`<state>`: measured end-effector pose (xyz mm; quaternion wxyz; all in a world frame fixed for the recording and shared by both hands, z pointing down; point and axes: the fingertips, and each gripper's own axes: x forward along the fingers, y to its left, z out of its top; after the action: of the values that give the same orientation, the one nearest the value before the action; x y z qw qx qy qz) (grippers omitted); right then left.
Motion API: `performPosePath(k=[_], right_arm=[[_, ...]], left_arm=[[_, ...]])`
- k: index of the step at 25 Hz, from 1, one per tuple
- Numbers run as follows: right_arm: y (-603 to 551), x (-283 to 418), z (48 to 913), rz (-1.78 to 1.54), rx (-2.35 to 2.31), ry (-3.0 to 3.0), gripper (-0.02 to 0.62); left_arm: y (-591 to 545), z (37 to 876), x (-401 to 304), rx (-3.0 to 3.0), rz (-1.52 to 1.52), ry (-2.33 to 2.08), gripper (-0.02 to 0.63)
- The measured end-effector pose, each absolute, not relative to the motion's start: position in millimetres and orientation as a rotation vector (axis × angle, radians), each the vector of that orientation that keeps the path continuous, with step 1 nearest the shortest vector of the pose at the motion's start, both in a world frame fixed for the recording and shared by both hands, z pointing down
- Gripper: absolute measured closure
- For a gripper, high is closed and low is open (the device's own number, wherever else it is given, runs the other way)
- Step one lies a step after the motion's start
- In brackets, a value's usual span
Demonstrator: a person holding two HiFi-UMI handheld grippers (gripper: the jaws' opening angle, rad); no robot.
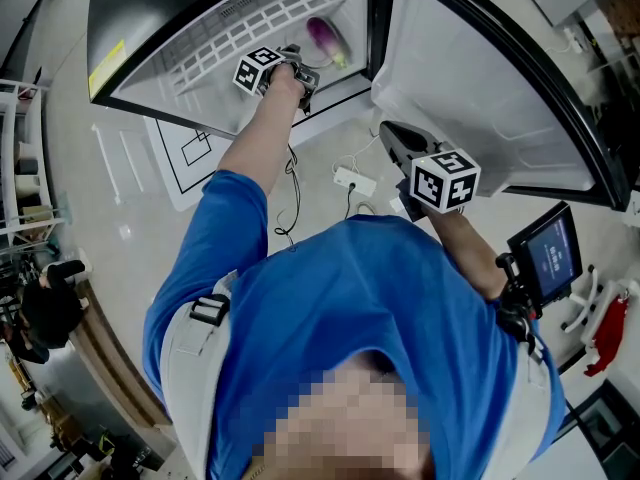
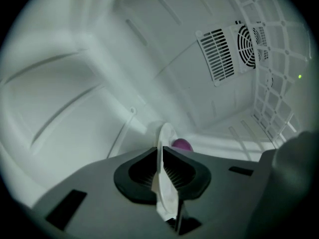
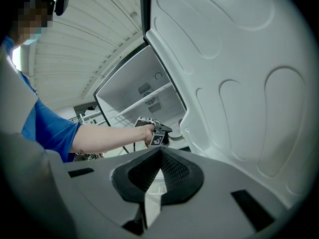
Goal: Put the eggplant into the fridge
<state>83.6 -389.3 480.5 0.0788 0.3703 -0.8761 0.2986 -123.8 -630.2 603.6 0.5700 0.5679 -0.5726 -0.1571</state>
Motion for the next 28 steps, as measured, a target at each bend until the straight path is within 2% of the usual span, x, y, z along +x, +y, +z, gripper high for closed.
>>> performPosePath(k=[7,10,15,21,28], right_arm=[[-389.8,83.5,480.2,0.897,1.105,-2.629,0.595],[-391.1,83.7,478.9,0.897,1.103,-2.633,0.595],[-393.6,85.3,478.4,0.9,1.098,-2.637,0.595],[-395.1,85.2,477.5,0.9,1.09,-2.647,0.595],[-394.0,79.4,476.0,0.898,1.069,-2.659,0.595]], left_arm=[[-631.3,601.6,-122.8,1.378,-0.265,-1.375,0.58],[-633.9,597.2,-122.3,1.429,-0.198,-1.411,0.538],[-635.9,593.7,-120.5,1.479,-0.13,-1.44,0.517],[-635.5,591.6,-123.7,1.566,0.003,-1.511,0.456],[-629.4,587.4,-131.5,1.608,0.029,-1.53,0.456]])
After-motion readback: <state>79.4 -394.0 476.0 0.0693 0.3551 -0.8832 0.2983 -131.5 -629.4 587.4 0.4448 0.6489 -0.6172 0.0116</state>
